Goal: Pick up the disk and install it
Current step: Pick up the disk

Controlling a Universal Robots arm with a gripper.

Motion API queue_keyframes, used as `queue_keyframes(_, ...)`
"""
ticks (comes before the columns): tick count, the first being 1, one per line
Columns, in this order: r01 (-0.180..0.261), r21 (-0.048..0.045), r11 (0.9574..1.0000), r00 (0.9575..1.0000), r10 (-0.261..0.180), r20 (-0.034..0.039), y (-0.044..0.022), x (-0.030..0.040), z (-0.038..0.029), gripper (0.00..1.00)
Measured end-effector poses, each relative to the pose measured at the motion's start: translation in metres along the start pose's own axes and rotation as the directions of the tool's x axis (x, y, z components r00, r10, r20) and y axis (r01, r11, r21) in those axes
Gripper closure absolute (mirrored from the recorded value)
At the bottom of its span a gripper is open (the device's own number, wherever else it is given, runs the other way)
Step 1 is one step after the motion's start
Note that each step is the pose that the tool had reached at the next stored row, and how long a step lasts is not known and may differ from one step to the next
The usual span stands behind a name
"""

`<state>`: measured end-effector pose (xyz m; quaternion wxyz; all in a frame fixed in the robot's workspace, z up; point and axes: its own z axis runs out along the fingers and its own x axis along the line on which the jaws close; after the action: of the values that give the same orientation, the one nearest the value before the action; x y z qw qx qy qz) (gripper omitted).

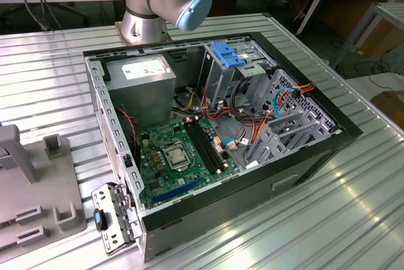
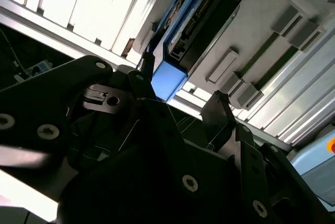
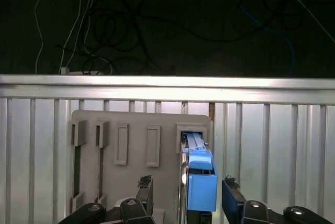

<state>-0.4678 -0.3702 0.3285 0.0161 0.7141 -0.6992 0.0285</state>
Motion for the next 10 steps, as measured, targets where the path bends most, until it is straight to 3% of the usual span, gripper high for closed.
queue_keyframes(4, 0.0, 0.0, 1.0, 1.0, 0.0, 0.0001, 0.0008, -0.0041, 0.0032, 0.37)
queue_keyframes(10, 0.0, 0.0001, 1.0, 1.0, 0.0, 0.0, 0.0046, -0.0047, 0.0107, 0.37)
